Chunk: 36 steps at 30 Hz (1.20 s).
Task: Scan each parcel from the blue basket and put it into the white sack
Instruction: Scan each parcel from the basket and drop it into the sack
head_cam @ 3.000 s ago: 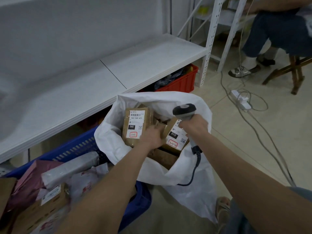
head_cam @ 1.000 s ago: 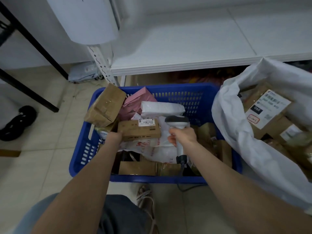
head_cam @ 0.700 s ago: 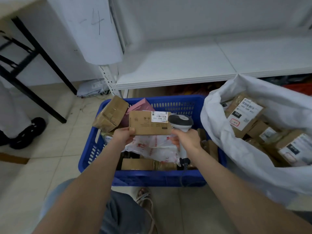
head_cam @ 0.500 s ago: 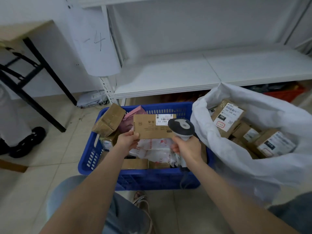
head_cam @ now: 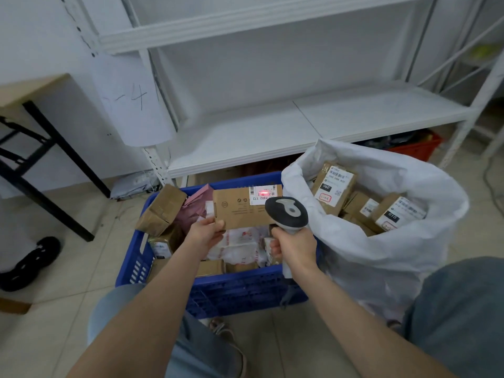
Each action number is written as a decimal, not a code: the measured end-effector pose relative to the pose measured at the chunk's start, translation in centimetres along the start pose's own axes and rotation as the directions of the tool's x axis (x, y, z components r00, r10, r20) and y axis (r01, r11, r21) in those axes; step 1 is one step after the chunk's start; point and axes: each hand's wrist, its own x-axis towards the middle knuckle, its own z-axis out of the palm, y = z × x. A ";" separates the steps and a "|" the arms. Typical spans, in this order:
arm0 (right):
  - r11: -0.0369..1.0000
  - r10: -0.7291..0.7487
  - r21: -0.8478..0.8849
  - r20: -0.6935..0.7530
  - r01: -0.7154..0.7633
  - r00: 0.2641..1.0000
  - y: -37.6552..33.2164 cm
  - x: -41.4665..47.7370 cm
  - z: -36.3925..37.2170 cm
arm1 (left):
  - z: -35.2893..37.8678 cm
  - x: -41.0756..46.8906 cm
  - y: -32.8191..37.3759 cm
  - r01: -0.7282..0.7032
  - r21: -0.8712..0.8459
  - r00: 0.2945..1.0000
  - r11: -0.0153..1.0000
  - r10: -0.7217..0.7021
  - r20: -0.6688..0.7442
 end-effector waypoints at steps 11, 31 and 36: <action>1.000 -0.009 0.003 -0.004 0.009 1.000 -0.5 0.1 -1.0 | 1.3 -1.1 1.3 -0.016 0.007 1.000 1.000 0.016 0.018; 0.995 0.003 0.101 -0.085 0.005 0.996 -0.8 1.9 -3.6 | 4.3 -1.2 2.3 -0.041 0.088 0.995 0.995 0.033 0.091; 0.984 0.007 0.175 -0.192 0.027 0.981 -3.0 4.8 -6.8 | 9.2 -1.3 5.2 -0.104 0.082 0.984 0.991 0.091 0.153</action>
